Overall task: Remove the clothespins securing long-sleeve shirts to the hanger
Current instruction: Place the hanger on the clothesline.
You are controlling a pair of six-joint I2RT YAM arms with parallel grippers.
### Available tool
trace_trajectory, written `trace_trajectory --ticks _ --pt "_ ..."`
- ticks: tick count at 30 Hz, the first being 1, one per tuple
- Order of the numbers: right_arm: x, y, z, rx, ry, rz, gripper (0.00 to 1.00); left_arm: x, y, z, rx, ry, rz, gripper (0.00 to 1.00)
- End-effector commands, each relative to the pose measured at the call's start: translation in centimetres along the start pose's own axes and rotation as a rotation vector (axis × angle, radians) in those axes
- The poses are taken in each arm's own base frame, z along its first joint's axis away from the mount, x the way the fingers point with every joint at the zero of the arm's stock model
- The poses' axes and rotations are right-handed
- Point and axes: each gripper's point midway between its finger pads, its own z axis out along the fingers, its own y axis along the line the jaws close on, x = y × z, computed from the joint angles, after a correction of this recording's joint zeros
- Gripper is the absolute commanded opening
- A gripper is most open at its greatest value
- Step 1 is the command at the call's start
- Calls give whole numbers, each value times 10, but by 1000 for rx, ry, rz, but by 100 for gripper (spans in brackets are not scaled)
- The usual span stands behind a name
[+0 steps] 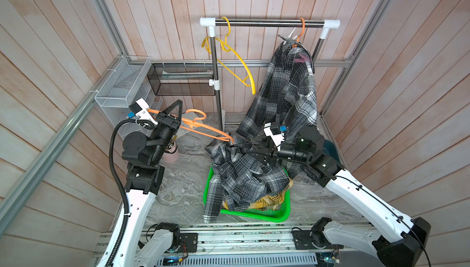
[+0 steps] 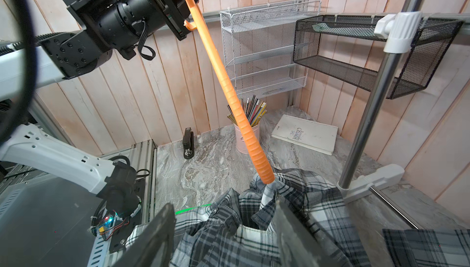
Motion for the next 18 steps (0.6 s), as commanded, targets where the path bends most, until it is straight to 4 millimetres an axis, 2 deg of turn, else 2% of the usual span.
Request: trace_trajectory --ticks 1,4,9,18 --pt "-25 4 10 -69 -144 -80 63 2 -7 -5 30 14 -14 0" --pt "-28 -6 21 -70 -176 -93 62 1 -8 -5 33 13 -23 0" --pt "-35 -10 31 -94 -238 -103 61 3 -5 -4 31 19 -38 0" --pt "-21 -14 59 -138 -225 -70 56 4 1 -2 27 24 -58 0"
